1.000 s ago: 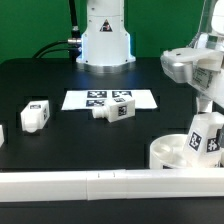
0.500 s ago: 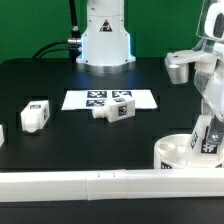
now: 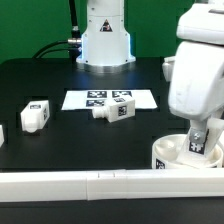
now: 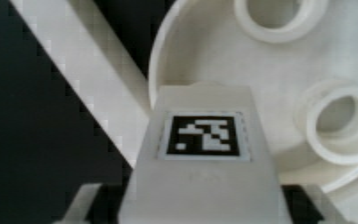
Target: Assemble stool
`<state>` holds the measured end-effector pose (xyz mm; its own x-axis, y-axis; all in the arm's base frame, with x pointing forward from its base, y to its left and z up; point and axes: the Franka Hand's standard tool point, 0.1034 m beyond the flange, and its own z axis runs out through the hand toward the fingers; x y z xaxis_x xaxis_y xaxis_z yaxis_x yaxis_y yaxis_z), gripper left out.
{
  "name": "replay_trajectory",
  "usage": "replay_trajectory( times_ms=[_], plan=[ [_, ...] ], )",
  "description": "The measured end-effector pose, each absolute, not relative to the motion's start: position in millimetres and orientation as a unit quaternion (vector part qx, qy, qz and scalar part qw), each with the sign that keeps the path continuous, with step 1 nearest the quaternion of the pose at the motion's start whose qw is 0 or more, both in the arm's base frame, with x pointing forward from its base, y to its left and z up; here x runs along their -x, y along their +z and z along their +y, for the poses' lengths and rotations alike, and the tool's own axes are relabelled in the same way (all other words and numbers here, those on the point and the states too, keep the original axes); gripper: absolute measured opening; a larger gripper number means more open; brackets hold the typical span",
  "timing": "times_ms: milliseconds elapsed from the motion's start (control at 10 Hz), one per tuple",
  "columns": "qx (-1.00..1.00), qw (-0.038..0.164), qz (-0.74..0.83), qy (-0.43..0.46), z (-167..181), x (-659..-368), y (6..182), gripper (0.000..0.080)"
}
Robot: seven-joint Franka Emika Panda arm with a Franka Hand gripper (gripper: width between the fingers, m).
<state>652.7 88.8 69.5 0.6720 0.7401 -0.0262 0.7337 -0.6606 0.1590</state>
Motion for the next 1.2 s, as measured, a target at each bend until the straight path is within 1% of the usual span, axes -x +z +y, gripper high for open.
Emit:
replay_trajectory(
  times_ms=[100,300,500,600,800,900,1000,1100,1200],
  plan=[
    [-0.923,0.078,0.376,0.023,84.6,-652.5,69.0,0.0345],
    [-0.950,0.074,0.303,0.029,87.5,-652.2,68.9,0.0345],
    [-0.978,0.067,0.186,0.059,89.3,-654.2,69.5,0.0345],
    [-0.988,0.061,0.128,0.066,89.9,-653.1,69.5,0.0345],
    [-0.996,0.029,-0.044,0.071,92.4,-653.0,69.7,0.0343],
    [-0.993,0.025,-0.093,0.073,91.0,-653.1,69.7,0.0343],
    [-0.992,0.033,-0.092,0.077,91.0,-652.9,69.4,0.0343],
    [-0.993,0.045,-0.069,0.085,94.6,-654.2,70.7,0.0343],
    [-0.990,0.043,-0.106,0.084,91.1,-653.9,70.5,0.0343]
  ],
)
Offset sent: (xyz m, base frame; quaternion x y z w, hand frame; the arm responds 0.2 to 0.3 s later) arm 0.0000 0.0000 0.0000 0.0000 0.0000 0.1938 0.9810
